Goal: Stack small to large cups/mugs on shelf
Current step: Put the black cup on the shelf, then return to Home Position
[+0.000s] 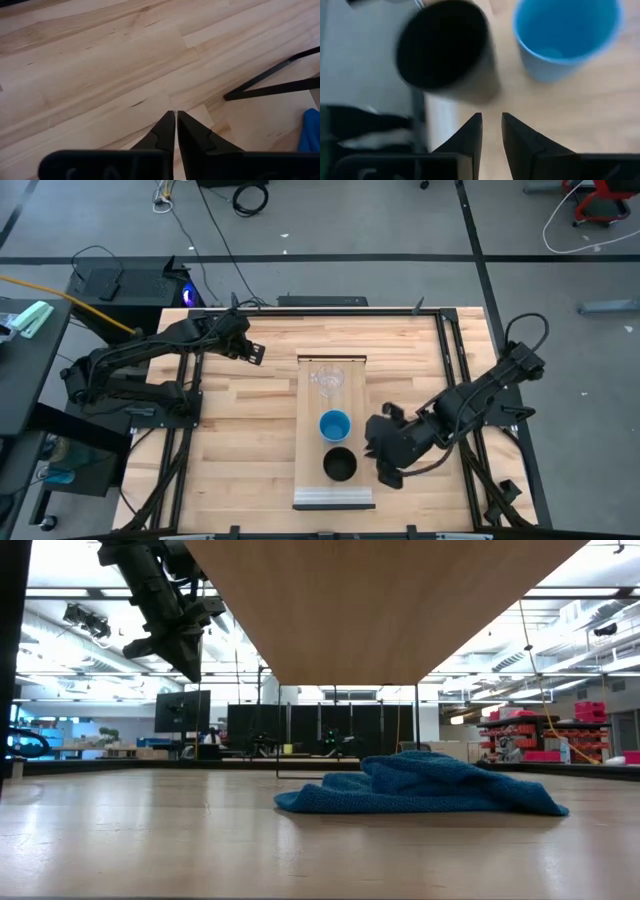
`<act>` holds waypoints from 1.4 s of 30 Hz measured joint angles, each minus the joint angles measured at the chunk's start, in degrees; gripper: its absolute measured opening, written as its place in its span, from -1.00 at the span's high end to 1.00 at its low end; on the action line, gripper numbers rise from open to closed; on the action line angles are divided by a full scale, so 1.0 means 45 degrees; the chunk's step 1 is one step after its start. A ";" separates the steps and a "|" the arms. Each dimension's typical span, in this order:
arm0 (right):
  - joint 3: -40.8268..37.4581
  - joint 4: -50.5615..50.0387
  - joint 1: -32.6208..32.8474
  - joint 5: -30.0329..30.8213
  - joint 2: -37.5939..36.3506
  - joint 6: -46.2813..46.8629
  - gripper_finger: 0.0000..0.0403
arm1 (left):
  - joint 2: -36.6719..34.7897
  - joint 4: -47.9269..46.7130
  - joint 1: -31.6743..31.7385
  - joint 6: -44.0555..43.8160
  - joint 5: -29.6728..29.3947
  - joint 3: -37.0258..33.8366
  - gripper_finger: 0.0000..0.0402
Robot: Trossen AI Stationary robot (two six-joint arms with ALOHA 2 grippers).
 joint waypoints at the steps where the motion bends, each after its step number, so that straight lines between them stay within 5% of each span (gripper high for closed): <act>1: -0.0439 0.0817 -0.0004 -0.0003 -0.0119 0.0119 0.60 | 0.0000 0.0000 0.0000 0.0019 -0.0002 0.0004 0.88; 14: -0.1219 0.2955 -0.0085 -0.0855 0.0557 0.0503 0.61 | 0.0000 0.0005 0.0000 0.0541 -0.0003 -0.0001 0.88; 27: -0.1219 0.2254 -0.0136 -0.1187 0.0382 0.0547 0.61 | 0.0000 0.0005 0.0000 0.0536 -0.0003 0.0000 0.92; 35: -0.1219 0.1768 -0.0136 -0.1804 -0.1108 0.0596 0.61 | 0.0000 0.0010 0.0000 0.0531 0.0002 0.0002 0.86; 42: -0.1211 0.1792 -0.0106 -0.0535 -0.3516 0.0441 0.61 | 0.0000 0.0124 0.0005 0.0463 0.0093 0.0003 0.89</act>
